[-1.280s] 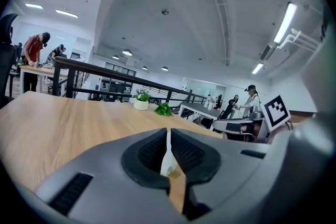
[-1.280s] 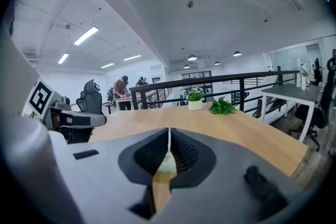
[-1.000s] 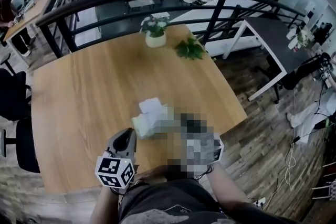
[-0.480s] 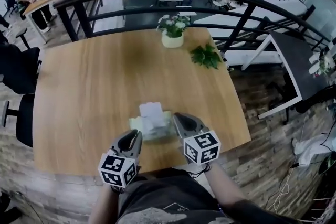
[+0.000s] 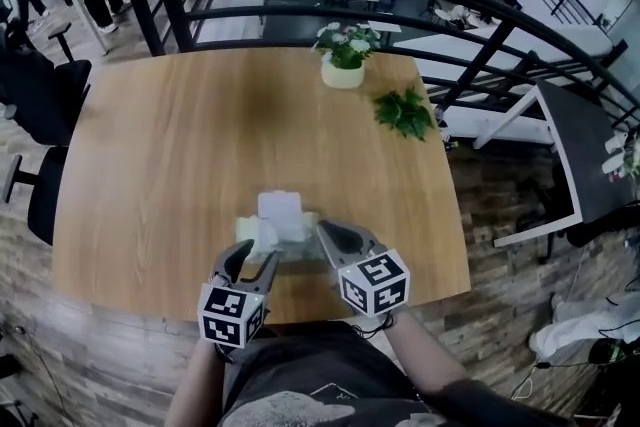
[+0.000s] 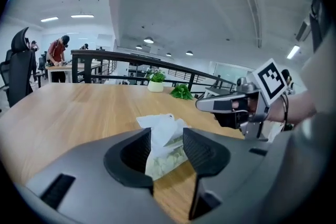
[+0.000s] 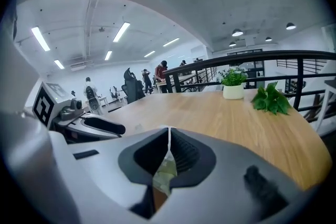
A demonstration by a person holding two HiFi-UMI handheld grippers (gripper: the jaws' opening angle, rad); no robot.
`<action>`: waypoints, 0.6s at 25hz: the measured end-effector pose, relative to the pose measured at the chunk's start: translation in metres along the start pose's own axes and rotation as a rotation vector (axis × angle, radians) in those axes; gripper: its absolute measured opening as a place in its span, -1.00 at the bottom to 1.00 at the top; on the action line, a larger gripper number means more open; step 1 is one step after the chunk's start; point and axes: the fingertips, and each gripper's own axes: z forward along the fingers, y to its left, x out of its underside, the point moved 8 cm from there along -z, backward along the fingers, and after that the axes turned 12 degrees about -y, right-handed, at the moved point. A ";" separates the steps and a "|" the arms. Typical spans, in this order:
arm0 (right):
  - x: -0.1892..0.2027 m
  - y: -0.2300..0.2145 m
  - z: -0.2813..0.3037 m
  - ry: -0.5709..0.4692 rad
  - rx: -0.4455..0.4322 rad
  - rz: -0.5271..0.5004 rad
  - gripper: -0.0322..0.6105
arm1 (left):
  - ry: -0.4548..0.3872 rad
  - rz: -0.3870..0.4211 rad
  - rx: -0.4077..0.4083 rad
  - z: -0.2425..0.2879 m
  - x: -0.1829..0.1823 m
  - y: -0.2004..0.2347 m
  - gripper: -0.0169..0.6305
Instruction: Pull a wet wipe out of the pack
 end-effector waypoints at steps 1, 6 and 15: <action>0.001 -0.001 0.000 0.007 -0.011 -0.002 -0.82 | 0.006 0.015 -0.008 0.003 0.001 -0.002 -0.39; 0.005 -0.002 0.001 0.028 -0.047 -0.010 -0.82 | 0.046 0.039 -0.064 0.014 0.010 -0.005 -0.37; 0.011 -0.006 0.002 0.057 -0.077 -0.004 -0.82 | 0.032 0.010 -0.128 0.024 0.003 -0.003 -0.37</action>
